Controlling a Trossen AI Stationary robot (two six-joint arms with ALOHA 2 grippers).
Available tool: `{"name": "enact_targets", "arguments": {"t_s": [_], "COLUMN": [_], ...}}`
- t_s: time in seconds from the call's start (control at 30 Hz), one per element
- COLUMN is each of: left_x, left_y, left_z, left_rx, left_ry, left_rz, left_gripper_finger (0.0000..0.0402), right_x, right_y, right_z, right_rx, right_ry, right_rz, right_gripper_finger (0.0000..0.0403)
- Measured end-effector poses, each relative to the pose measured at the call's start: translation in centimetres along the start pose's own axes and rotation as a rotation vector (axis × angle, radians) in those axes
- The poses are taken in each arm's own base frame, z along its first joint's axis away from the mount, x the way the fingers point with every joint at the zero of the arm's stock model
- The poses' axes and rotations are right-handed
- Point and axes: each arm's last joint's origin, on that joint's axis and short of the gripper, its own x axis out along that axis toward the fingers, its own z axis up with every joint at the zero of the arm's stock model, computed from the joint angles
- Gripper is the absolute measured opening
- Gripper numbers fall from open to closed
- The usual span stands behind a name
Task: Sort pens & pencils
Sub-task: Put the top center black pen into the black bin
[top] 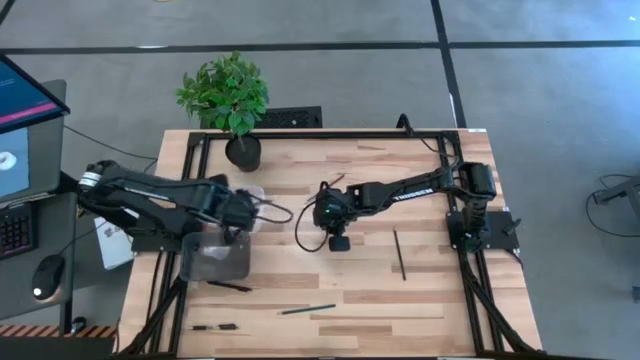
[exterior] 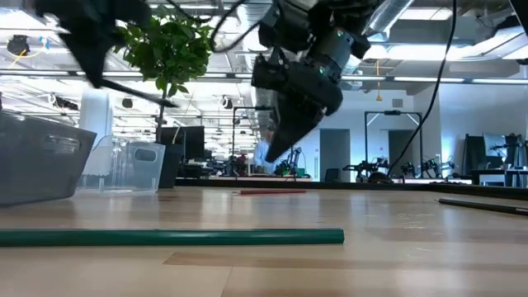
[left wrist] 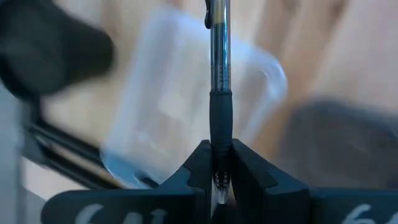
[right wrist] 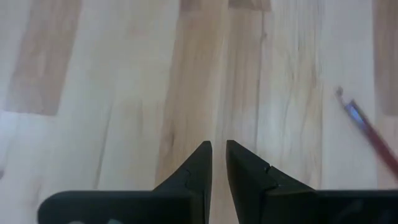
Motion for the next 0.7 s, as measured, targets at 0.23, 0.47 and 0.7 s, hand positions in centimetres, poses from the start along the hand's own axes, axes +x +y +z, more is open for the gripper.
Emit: {"name": "enact_targets", "arguments": {"t_s": [0.23, 0.47, 0.7], "left_x": [-1.5, -2.6, -1.9], "left_y": [-0.9, -3.4, -5.7], "left_z": [-3.1, -5.4, -6.6], "left_rx": [-0.166, -0.198, -0.194], "left_ry": [0.170, 0.288, 0.333], "left_rz": [-0.141, -0.271, -0.229], "left_gripper_finger": [0.0022, 0.0022, 0.0022], "right_x": [0.8, 0.9, 0.8], "right_y": [-0.9, -1.8, -2.3], "right_z": [-1.1, -1.3, -1.2], "right_rx": [0.052, 0.077, 0.096], "right_ry": [-0.006, -0.039, -0.055], "right_rz": [-0.015, -0.031, -0.041], "right_gripper_finger": [0.0072, 0.0072, 0.0072]}}
